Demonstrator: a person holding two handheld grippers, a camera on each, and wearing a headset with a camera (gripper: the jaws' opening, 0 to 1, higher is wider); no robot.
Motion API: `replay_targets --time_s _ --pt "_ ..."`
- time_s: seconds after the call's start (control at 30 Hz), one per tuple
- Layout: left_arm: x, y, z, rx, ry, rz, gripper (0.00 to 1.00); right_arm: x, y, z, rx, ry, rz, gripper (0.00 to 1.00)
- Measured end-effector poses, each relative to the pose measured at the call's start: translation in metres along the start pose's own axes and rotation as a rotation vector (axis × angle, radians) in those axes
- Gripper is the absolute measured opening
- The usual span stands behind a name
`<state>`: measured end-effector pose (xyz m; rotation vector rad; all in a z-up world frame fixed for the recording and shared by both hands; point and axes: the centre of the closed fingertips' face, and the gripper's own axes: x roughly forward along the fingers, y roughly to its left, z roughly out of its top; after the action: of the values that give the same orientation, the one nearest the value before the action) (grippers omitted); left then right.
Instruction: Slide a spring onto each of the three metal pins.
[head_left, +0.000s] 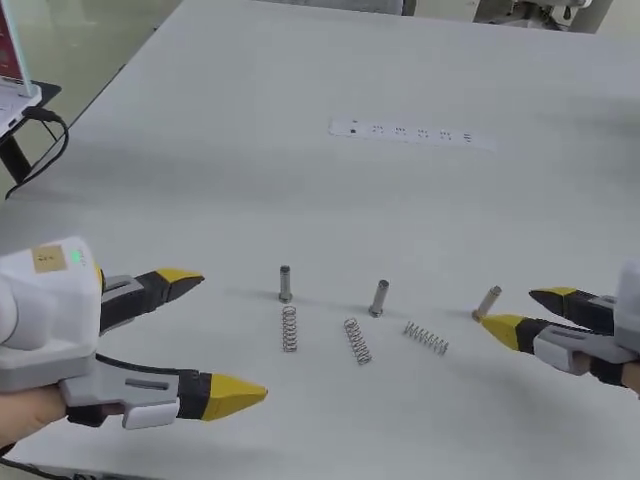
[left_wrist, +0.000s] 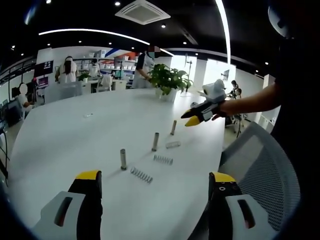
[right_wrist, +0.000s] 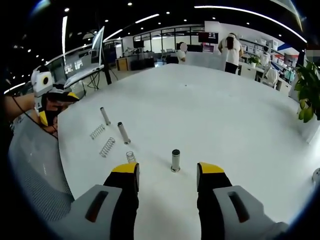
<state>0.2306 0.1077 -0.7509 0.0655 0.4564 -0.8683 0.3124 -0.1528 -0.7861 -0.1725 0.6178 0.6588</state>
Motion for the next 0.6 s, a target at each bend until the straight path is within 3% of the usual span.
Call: replay_targets --time_s 0.3,0.6 --pt "0.002 0.007 0.006 0.017 0.001 0.002 0.85 -0.02 -0.001 -0.003 0.034 -0.031 -0.007 0.45" --pt "0.005 0.011 0.011 0.03 0.001 0.0 0.84 -0.034 -0.005 -0.009 0.045 -0.015 -0.031 0.43"
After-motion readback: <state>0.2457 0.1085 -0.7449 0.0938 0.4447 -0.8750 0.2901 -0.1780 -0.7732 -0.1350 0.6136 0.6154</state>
